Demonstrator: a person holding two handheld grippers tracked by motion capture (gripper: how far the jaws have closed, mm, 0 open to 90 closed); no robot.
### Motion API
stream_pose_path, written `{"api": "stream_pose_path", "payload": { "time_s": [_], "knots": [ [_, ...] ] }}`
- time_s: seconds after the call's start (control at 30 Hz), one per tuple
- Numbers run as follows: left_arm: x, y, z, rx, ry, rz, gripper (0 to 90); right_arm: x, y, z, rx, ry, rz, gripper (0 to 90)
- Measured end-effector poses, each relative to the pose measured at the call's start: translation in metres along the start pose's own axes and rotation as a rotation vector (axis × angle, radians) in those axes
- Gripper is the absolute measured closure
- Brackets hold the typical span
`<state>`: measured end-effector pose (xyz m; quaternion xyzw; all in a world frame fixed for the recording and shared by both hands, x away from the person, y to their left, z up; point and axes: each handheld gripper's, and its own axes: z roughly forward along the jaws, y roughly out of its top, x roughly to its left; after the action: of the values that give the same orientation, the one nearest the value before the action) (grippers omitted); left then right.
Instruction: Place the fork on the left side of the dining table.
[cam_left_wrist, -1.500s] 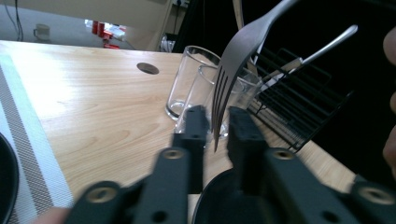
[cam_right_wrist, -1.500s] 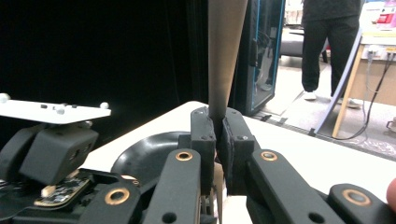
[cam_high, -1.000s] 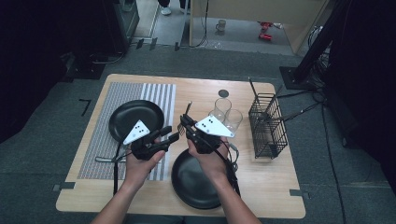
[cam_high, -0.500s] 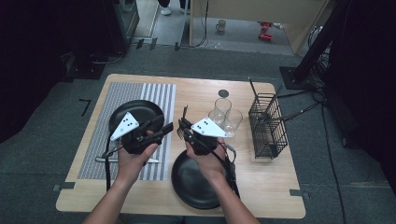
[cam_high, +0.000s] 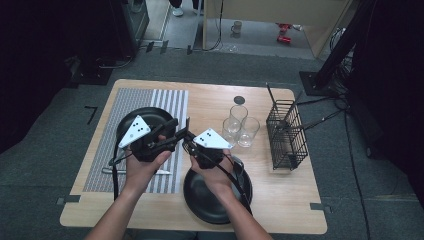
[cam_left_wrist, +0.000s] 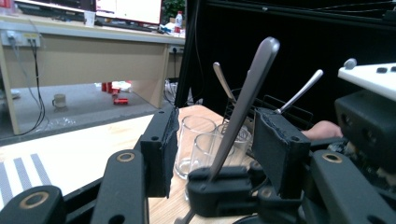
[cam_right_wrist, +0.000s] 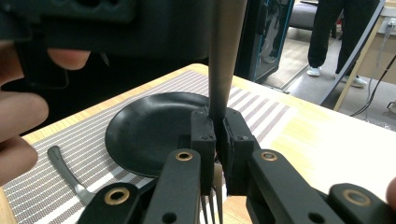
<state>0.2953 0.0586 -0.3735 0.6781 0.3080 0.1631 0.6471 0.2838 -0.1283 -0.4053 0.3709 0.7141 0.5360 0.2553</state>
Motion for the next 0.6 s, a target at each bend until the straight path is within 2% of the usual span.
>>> {"api": "stream_pose_path", "payload": {
  "time_s": [0.1, 0.33, 0.43, 0.6],
  "knots": [
    [-0.002, 0.002, 0.003, 0.007, 0.011, 0.021, 52.0, 0.002, 0.0, 0.0, 0.002, 0.008, -0.005, 85.9],
    [-0.002, 0.007, 0.005, -0.006, 0.016, 0.02, 58.9, 0.009, -0.001, -0.001, 0.005, 0.021, -0.027, 85.9],
    [-0.002, 0.009, 0.005, -0.004, 0.01, 0.013, 63.8, 0.011, -0.001, -0.001, 0.003, 0.025, -0.041, 85.9],
    [0.0, 0.01, 0.006, 0.02, -0.005, -0.005, 78.5, 0.013, -0.002, -0.001, 0.001, 0.031, -0.051, 85.8]
  ]
}}
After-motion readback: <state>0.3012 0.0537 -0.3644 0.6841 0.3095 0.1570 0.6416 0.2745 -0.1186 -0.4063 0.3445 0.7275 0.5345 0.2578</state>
